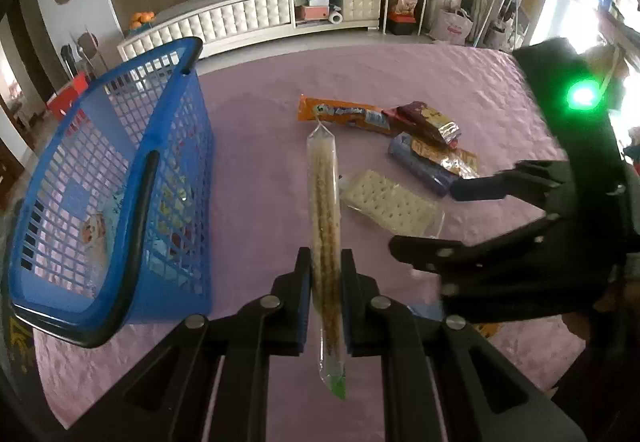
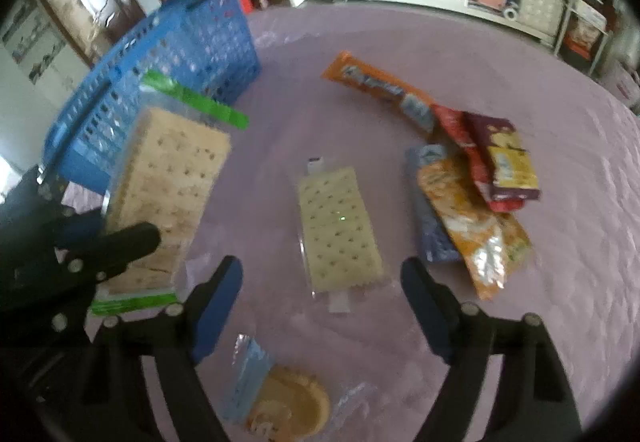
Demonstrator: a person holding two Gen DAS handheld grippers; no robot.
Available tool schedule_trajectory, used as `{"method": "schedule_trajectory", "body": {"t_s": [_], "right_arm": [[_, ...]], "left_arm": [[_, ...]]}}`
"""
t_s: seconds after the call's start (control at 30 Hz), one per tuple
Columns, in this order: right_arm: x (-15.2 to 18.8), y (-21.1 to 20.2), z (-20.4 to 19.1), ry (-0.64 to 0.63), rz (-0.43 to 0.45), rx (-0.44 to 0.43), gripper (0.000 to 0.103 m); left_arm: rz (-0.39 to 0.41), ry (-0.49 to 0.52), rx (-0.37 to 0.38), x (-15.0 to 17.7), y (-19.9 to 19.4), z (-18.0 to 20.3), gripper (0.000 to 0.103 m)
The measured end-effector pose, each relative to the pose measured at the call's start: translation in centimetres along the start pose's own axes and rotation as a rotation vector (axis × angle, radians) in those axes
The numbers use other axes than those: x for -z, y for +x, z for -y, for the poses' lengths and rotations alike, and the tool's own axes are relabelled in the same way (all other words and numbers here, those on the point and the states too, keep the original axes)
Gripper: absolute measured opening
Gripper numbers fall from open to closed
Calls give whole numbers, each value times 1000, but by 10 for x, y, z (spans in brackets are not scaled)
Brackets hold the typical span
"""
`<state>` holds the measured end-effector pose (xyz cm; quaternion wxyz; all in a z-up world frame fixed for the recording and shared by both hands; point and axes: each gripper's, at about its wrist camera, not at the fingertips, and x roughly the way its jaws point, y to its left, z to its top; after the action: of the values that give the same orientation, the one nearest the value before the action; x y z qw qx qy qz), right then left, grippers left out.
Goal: Organize snacks
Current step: 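Hold the cracker stick with the left tool while the right tool grasps a cracker pack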
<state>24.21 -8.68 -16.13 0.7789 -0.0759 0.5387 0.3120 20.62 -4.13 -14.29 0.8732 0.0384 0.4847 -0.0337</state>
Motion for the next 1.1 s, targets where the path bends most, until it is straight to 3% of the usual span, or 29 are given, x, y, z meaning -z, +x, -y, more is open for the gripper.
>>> {"method": "schedule_trajectory", "body": {"t_s": [0.23, 0.37, 0.53, 0.57, 0.7, 0.83, 1.1], "right_arm": [[-19, 31, 5, -37, -56, 50, 82], [-25, 34, 4, -64, -38, 80, 65], [-19, 34, 1, -101, -15, 131, 58], [-15, 33, -2, -112, -8, 140, 50], [-8, 29, -4, -114, -3, 132, 47], [-1, 5, 2, -31, 36, 86, 47], [-10, -70, -14, 12, 173, 133, 47]], "left_arm": [[-9, 12, -23, 1, 4, 5, 11], [-14, 12, -26, -1, 6, 4, 11], [-19, 16, -19, -2, 10, 7, 11], [-20, 15, -19, -1, 10, 8, 11], [-23, 10, -14, 4, 9, 7, 11], [-4, 30, 8, 1, -3, 8, 11], [115, 93, 43, -14, -57, 5, 11]]}}
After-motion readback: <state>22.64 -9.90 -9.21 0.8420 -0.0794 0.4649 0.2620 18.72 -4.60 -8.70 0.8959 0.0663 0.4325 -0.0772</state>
